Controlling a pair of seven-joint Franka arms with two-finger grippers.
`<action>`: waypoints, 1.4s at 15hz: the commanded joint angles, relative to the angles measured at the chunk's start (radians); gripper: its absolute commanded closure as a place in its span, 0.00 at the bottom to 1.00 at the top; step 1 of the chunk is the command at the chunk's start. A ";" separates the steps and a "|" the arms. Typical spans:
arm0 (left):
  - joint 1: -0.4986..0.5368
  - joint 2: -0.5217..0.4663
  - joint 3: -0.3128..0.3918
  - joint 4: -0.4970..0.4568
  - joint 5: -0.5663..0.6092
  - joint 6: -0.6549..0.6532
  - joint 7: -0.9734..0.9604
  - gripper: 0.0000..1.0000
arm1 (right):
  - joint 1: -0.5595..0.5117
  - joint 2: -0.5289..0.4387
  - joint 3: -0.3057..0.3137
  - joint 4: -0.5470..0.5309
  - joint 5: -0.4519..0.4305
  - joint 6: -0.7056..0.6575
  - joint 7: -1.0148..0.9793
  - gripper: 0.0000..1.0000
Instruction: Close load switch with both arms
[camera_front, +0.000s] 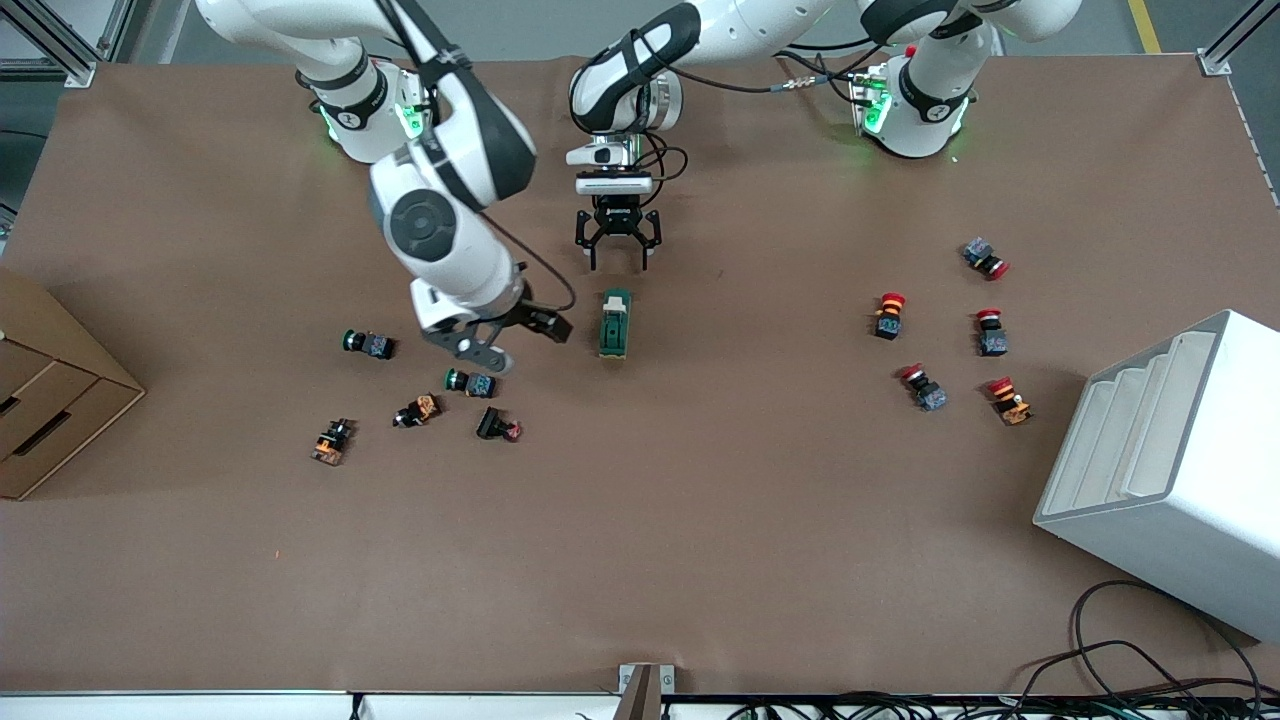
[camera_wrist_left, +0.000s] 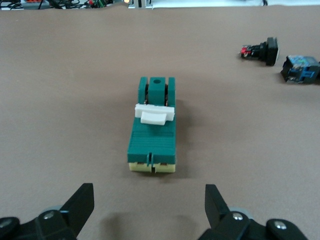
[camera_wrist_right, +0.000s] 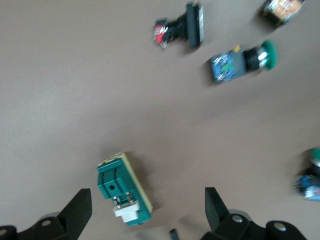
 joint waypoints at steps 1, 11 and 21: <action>-0.018 0.013 0.020 -0.004 0.046 -0.021 -0.031 0.02 | 0.072 0.033 -0.007 -0.030 0.036 0.088 0.086 0.00; -0.036 0.026 0.031 -0.004 0.047 -0.047 -0.031 0.01 | 0.209 0.094 -0.007 -0.138 0.050 0.353 0.219 0.00; -0.042 0.029 0.031 -0.002 0.047 -0.070 -0.032 0.01 | 0.254 0.210 -0.007 -0.140 0.052 0.566 0.294 0.00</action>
